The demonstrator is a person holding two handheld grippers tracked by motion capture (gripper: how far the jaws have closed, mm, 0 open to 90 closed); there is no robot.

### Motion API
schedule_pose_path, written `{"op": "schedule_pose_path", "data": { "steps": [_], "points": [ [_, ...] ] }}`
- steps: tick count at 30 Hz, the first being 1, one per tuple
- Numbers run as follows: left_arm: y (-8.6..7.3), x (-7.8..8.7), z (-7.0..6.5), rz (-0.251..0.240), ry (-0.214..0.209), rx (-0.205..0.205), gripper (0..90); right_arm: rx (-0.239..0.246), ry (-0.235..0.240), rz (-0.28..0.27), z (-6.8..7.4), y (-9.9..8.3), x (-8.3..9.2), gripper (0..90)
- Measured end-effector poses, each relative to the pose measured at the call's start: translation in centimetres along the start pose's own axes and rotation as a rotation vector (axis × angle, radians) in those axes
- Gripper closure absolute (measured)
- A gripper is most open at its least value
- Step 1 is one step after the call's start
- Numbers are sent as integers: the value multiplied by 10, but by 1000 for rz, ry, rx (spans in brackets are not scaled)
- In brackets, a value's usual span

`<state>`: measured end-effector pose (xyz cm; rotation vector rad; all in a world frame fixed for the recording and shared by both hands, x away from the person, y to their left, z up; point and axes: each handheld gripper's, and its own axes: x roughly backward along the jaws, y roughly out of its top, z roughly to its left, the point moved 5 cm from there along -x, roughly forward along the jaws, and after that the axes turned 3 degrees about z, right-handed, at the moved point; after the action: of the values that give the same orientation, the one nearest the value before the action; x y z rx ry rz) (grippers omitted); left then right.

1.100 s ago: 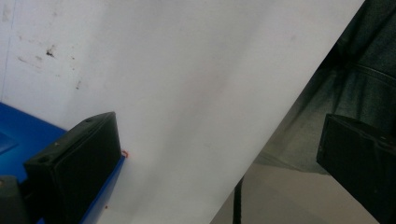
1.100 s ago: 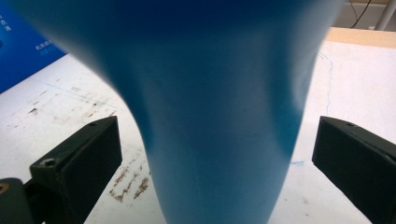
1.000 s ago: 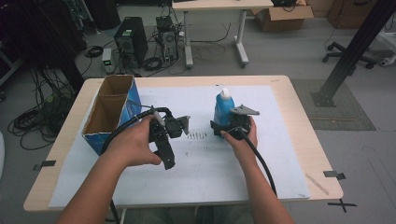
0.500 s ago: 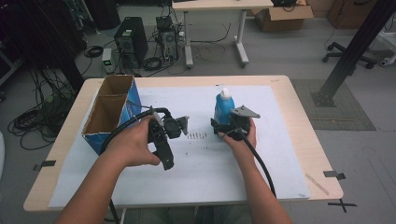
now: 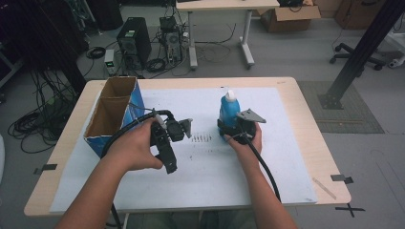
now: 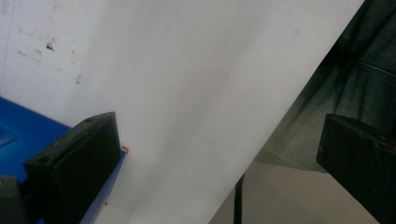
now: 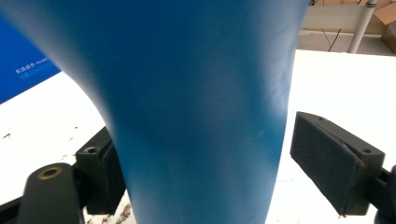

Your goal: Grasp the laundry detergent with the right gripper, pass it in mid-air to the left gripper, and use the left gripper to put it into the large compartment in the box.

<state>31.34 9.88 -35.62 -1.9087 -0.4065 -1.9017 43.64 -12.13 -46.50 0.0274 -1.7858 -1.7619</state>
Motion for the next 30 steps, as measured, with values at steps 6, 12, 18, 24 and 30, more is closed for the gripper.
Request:
{"op": "schedule_pose_path", "data": {
  "steps": [6,12,18,24,30],
  "points": [
    [0,-1,0,1,3,1,2,4,1,-7,1,0,0,218],
    [0,0,0,1,3,2,2,18,-2,-6,3,-1,-1,276],
    [-1,-1,1,2,4,3,2,38,-23,-19,4,-4,-1,354],
    [0,0,1,0,5,4,2,59,-27,-26,6,-5,-1,399],
    [0,0,1,1,4,2,2,82,-51,-23,7,-4,0,436]
  ]
}}
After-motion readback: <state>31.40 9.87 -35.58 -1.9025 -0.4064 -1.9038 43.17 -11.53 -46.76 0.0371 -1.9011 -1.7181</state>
